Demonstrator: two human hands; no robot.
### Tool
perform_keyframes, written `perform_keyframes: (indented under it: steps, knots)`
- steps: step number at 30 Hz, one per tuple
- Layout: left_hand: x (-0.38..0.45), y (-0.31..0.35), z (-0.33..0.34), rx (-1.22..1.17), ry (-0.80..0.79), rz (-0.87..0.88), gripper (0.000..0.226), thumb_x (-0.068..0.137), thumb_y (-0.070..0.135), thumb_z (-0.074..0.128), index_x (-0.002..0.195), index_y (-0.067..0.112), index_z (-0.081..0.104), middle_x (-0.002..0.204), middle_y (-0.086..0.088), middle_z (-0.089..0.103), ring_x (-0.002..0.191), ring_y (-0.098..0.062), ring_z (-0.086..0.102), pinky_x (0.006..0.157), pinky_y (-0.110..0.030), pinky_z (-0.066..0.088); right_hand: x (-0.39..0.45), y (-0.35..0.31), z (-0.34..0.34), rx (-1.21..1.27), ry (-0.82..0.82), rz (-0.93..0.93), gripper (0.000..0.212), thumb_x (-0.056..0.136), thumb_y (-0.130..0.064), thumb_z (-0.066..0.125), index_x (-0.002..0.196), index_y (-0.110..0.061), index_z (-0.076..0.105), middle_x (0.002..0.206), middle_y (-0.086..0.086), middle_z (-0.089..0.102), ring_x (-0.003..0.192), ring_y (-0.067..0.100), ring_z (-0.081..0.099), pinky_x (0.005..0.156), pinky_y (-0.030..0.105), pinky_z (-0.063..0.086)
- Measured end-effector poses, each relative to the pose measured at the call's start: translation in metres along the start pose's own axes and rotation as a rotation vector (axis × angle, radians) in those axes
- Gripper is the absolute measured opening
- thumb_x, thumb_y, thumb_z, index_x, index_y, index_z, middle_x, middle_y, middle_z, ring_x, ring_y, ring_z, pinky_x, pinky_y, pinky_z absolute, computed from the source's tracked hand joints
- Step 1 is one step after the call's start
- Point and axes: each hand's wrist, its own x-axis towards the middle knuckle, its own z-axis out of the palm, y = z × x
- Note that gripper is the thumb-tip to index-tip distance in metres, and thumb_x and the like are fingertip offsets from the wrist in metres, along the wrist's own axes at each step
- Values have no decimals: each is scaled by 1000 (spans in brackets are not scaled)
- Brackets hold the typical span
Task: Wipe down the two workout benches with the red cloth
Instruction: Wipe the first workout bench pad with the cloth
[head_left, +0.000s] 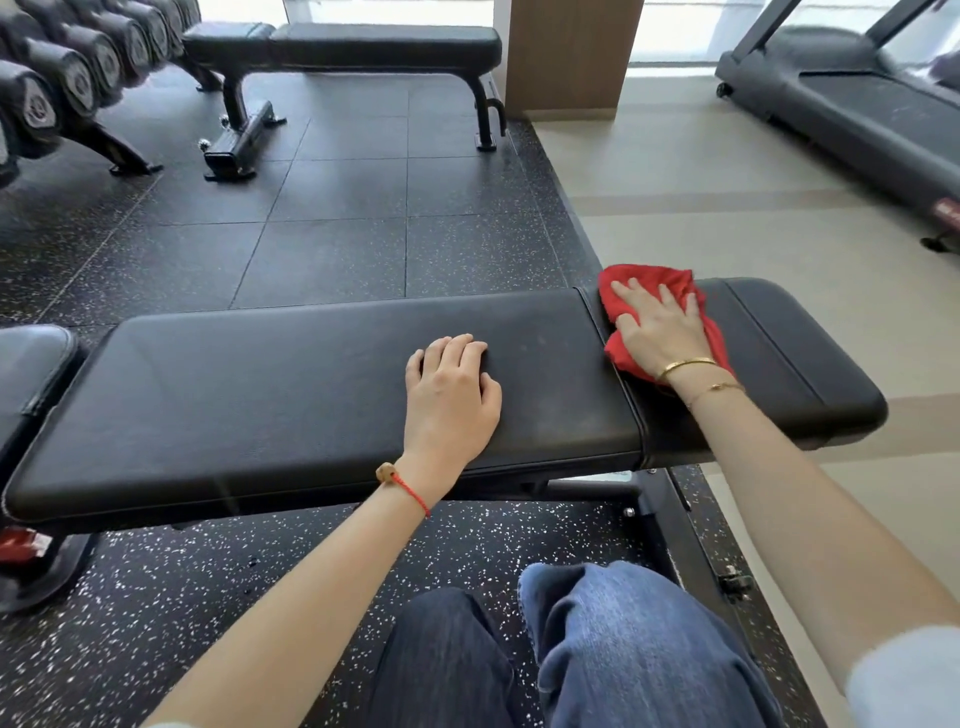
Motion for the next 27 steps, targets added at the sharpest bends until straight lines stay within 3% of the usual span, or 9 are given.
perform_keyframes:
  steps: [3,7,10,15,20,27]
  knots:
    - [0,-1,1,-1,7,4,36,92,24,50,126,17,60,137,1,57,130,-21,46,115,-44,29,-29,-15,5,11,-35,-159,55,97,-31,35,150,-38,27,161,-10,20,149,24,13,121,46,-3]
    - [0,-1,1,-19,6,-8,37,93,22,50,129,16,59,140,1,55,133,-21,44,117,-44,26,-73,-27,11,-42,-42,-326,66,85,-40,23,151,-38,24,160,-12,20,150,22,11,121,45,-4]
    - [-1,1,-1,-57,-11,-16,36,94,20,50,129,15,60,141,0,54,136,-20,42,119,-43,23,-73,-30,12,-31,-67,-329,59,93,-38,26,152,-40,20,161,-13,16,150,21,7,121,45,-6]
    - [-4,-12,-16,-36,35,-30,30,90,16,56,117,15,67,128,-1,63,128,-23,49,112,-40,32,-35,-71,18,-27,-100,-325,55,100,-35,30,153,-38,16,162,-12,10,151,22,3,120,46,-9]
    - [-9,-51,-39,23,91,-123,33,87,14,57,120,13,66,126,-4,64,124,-26,52,110,-40,34,-37,-129,29,-38,-115,-462,55,100,-34,32,153,-37,17,162,-10,11,151,23,2,120,47,-9]
    - [-19,-88,-51,46,117,-183,33,87,14,58,119,12,66,125,-5,65,122,-27,53,107,-42,36,-96,-98,27,-38,-86,-747,64,89,-39,30,151,-38,21,160,-15,17,150,16,6,122,41,-6]
